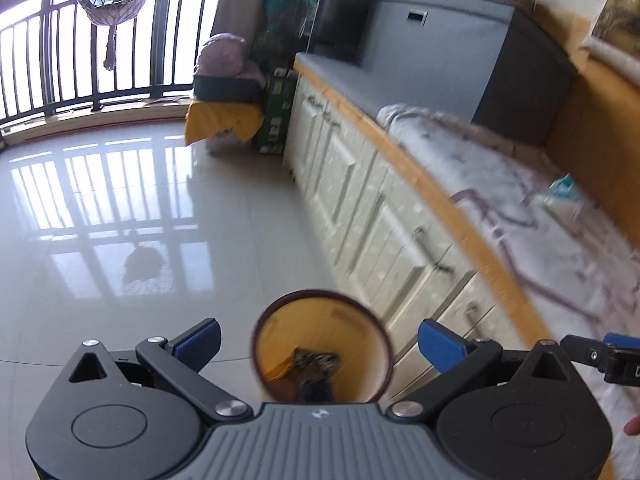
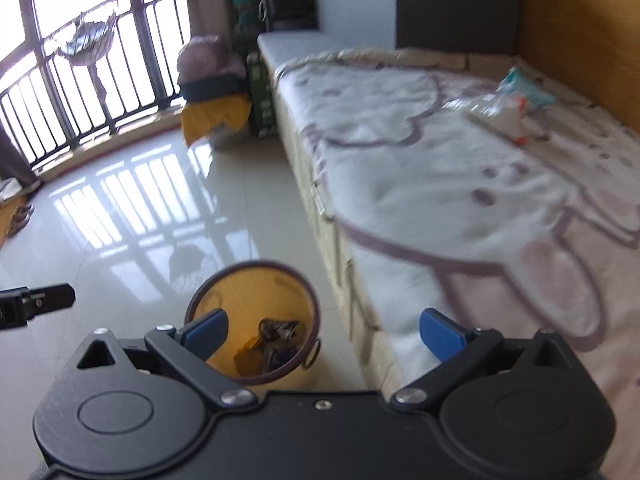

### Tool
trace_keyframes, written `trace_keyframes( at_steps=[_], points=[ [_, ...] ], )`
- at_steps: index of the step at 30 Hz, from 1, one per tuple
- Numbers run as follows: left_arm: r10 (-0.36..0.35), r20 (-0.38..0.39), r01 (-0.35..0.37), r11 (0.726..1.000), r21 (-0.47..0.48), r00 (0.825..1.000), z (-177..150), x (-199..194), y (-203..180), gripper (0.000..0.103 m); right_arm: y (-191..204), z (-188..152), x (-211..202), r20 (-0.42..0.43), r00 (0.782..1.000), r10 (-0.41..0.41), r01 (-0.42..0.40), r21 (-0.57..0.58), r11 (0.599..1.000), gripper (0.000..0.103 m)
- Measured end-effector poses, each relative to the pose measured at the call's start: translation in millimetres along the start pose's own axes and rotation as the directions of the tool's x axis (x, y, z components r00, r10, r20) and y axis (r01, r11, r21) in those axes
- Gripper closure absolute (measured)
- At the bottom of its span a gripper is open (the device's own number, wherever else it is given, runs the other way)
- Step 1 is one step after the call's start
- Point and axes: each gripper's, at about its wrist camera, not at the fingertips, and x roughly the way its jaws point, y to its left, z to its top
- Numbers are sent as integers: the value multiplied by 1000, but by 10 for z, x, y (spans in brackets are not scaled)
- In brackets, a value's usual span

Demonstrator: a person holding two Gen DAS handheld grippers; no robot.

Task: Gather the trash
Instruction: 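Move both open tools back up toward the remaining trash on the bed, then lower left tool to the teal wrapper while right tool reaches the clear bottle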

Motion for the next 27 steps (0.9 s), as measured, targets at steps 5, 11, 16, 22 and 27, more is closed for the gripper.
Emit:
trace_keyframes(
  at_steps=[5,11,16,22,27],
  points=[
    [-41,53,40,999,17,998,34,1,-290,0,-313,24,-230,91,995,-41,36,53,998,0],
    [-102,97,94,992,84,990,53,55,-765,0,-799,5,-375,184,975,-125,97,157,983,0],
    [-166,99,147,975,169,981,39,189,-1235,0,-1216,1,-347,224,951,-212,164,214,963,0],
    [-239,106,206,945,255,965,119,402,-1799,0,-1668,80,-190,256,925,-281,202,295,934,0],
    [-278,111,236,927,291,954,293,629,-2235,0,-1988,223,14,283,914,-290,177,365,914,0]
  ],
)
